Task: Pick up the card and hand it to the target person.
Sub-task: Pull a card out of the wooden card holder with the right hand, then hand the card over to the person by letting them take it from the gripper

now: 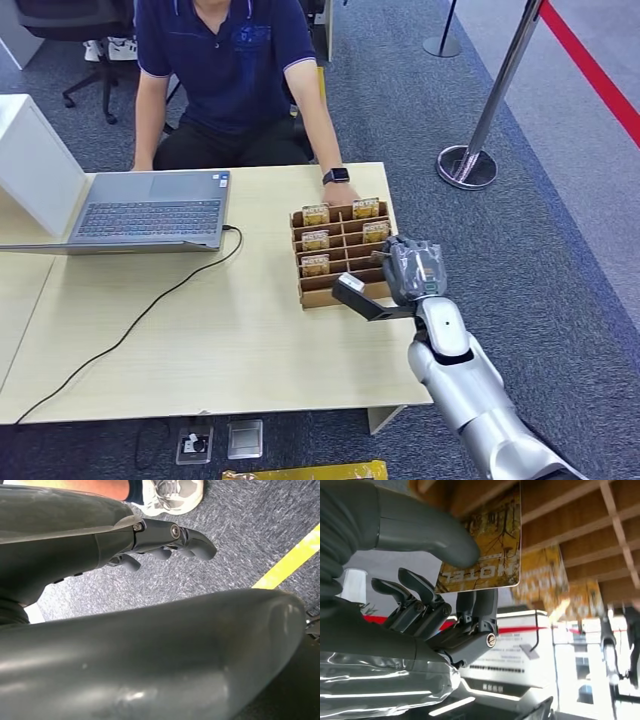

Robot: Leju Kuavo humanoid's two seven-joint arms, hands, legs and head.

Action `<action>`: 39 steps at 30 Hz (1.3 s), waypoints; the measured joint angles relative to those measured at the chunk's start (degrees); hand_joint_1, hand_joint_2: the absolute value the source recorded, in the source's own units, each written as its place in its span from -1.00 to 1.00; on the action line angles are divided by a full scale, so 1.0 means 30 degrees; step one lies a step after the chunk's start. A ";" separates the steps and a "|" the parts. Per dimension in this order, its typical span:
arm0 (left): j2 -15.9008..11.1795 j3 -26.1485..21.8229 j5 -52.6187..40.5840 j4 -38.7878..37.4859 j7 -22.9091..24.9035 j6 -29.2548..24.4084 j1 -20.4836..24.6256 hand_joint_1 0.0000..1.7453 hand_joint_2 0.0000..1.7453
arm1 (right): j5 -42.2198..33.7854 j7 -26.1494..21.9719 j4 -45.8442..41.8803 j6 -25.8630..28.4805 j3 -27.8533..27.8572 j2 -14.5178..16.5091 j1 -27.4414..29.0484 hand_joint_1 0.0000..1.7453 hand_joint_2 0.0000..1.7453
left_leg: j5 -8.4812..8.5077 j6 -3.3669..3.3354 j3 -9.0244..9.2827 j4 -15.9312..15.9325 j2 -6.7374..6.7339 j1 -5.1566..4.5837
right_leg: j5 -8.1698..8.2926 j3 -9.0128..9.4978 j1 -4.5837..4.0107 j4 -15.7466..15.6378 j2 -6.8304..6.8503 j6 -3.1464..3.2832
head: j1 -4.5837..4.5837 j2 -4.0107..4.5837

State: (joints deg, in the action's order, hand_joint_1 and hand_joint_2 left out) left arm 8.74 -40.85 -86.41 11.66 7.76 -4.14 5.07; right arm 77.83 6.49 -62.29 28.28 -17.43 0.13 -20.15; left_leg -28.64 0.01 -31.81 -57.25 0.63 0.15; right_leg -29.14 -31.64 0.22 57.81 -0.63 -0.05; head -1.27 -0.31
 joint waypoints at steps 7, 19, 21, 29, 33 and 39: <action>0.0000 0.0004 0.0007 0.0000 0.0009 -0.0215 -0.0086 -1.00 -1.00 | -0.1733 -0.1571 -0.4691 0.0707 0.0090 0.0013 0.0411 1.00 1.00 | -0.0001 0.0002 -0.0019 0.0005 -0.0004 0.0001 | -0.0001 -0.0014 -0.0001 0.0002 -0.0004 0.0001 | -0.0002 -0.0005; 0.0104 0.0395 -0.0444 -0.0002 0.0364 -0.0262 0.0579 -1.00 -1.00 | -0.5628 -0.4108 0.0189 0.3101 -0.1738 0.3047 -0.4446 1.00 1.00 | 0.0044 0.0026 -0.0009 0.0007 -0.0008 0.0002 | 0.0020 -0.0019 -0.0002 0.0042 -0.0014 0.0015 | 0.0009 -0.0003; 0.0131 0.0505 -0.0534 0.0000 0.0373 -0.0237 0.0670 -1.00 -1.00 | -0.5441 -0.4237 0.1441 0.3540 -0.1836 0.3588 -0.5087 1.00 1.00 | 0.0043 0.0027 -0.0011 0.0007 -0.0007 0.0002 | 0.0020 -0.0024 -0.0002 0.0043 -0.0014 0.0015 | -0.0002 -0.0003; 0.0260 0.0823 -0.0681 -0.0002 0.0501 -0.0279 0.0804 -1.00 -1.00 | -0.2178 -0.3938 0.5216 0.3783 -0.0939 0.5395 -0.6821 1.00 1.00 | 0.0044 0.0026 -0.0007 0.0007 -0.0008 0.0002 | 0.0020 -0.0023 -0.0002 0.0041 -0.0014 0.0014 | 0.0018 -0.0005; 0.0293 0.0831 -0.0736 -0.0002 0.0729 -0.0339 0.0767 -1.00 -1.00 | -0.0768 -0.3692 0.6348 0.3783 0.0203 0.5965 -0.7073 1.00 1.00 | 0.0052 0.0022 -0.0008 0.0002 -0.0007 0.0001 | 0.0030 -0.0019 -0.0001 0.0042 -0.0013 0.0016 | 0.0005 -0.0003; 0.0293 0.0831 -0.0754 -0.0002 0.0832 -0.0321 0.0752 -1.00 -1.00 | -0.0265 -0.3685 0.7128 0.3783 0.1165 0.6269 -0.7298 -1.00 1.00 | 0.0052 0.0023 -0.0016 0.0000 -0.0006 0.0001 | 0.0031 -0.0030 -0.0001 0.0041 -0.0012 0.0019 | 0.0002 -0.0005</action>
State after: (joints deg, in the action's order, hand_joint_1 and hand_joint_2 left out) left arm 9.62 -38.36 -88.67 11.65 10.26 -5.10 7.32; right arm 77.04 -4.56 -40.91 39.63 -13.94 18.93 -42.05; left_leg -28.48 0.08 -31.86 -57.25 0.62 0.16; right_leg -29.04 -31.73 0.21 57.94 -0.66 0.00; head -1.26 -0.32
